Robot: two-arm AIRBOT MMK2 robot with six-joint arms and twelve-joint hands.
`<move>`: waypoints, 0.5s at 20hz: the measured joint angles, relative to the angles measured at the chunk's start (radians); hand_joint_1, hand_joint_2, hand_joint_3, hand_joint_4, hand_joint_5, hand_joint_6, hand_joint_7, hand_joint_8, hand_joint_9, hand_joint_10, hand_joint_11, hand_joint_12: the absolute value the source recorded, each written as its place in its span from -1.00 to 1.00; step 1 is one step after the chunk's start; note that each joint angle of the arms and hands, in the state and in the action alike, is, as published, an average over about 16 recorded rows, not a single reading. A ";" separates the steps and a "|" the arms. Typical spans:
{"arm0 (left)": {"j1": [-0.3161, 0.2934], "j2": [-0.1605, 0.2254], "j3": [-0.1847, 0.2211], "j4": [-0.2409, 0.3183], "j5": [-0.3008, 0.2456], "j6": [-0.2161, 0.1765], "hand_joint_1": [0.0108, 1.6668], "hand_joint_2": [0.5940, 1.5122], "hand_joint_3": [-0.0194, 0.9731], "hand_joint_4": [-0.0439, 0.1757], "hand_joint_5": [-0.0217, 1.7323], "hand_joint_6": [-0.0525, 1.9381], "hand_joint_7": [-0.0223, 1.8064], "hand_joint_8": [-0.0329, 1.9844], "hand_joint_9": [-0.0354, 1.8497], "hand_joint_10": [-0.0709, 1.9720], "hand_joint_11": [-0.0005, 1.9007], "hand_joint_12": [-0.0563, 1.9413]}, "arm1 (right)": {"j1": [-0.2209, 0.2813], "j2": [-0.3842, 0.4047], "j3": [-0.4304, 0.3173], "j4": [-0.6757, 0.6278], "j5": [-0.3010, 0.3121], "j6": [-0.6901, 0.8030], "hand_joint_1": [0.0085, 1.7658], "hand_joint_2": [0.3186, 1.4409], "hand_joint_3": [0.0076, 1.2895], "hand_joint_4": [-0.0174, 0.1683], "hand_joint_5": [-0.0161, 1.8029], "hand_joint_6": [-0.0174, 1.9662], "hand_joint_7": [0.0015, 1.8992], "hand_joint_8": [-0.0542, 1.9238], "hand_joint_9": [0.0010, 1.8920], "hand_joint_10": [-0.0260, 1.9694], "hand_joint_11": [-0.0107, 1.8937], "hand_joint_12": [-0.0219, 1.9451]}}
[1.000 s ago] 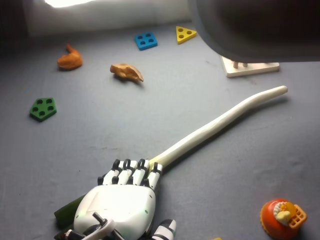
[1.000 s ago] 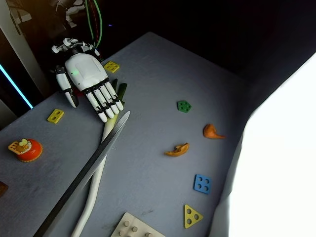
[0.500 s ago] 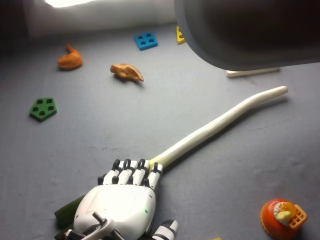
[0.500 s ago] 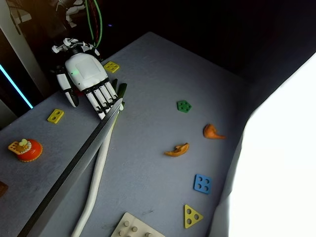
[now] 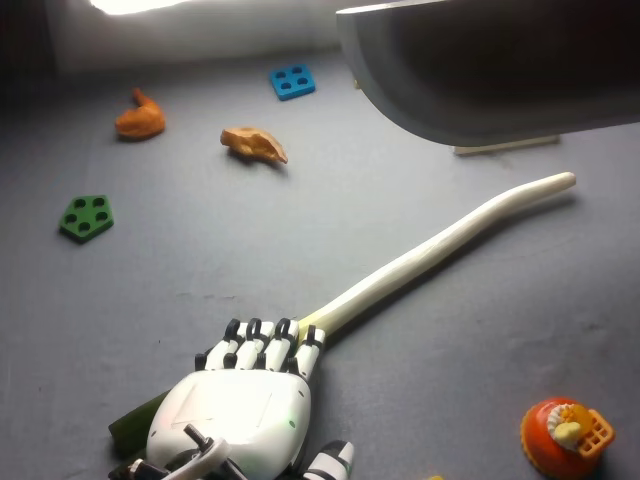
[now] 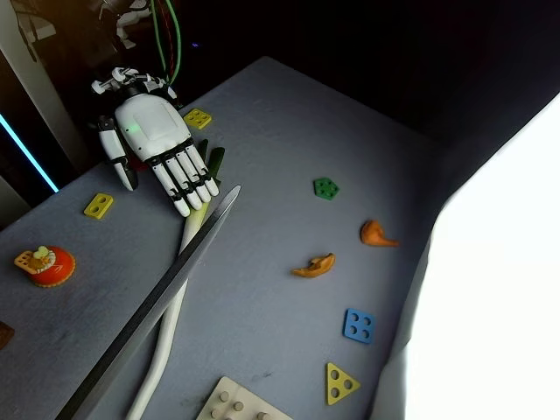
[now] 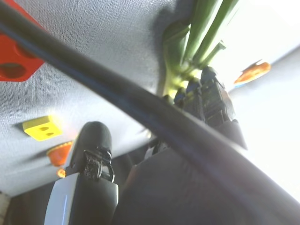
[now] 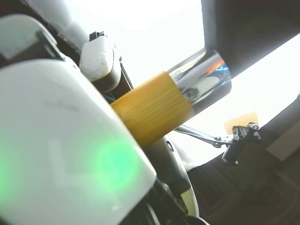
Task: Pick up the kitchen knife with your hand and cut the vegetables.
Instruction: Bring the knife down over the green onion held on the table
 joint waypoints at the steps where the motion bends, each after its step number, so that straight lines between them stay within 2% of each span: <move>1: 0.000 0.000 0.000 0.000 0.001 0.000 -0.67 0.83 -0.96 -0.57 -0.95 -0.94 -0.99 -0.98 -0.97 -0.94 -0.98 -0.96 | -0.001 0.002 -0.005 0.014 0.003 -0.007 0.77 -0.36 0.38 0.97 0.49 0.94 0.59 0.95 0.66 0.83 0.68 0.87; 5: 0.000 0.002 -0.001 0.000 0.002 0.000 -0.68 0.83 -0.96 -0.57 -0.95 -0.94 -0.99 -0.98 -0.97 -0.94 -0.98 -0.96 | -0.021 0.011 -0.032 0.066 0.039 -0.037 0.77 -0.36 0.38 0.97 0.50 0.94 0.59 0.95 0.66 0.83 0.68 0.87; 10: 0.000 0.004 -0.002 0.000 0.004 0.000 -0.66 0.83 -0.96 -0.58 -0.95 -0.94 -0.99 -0.98 -0.97 -0.94 -0.98 -0.96 | -0.049 0.021 -0.093 0.149 0.135 -0.140 0.77 -0.36 0.39 0.97 0.53 0.94 0.60 0.95 0.66 0.83 0.68 0.87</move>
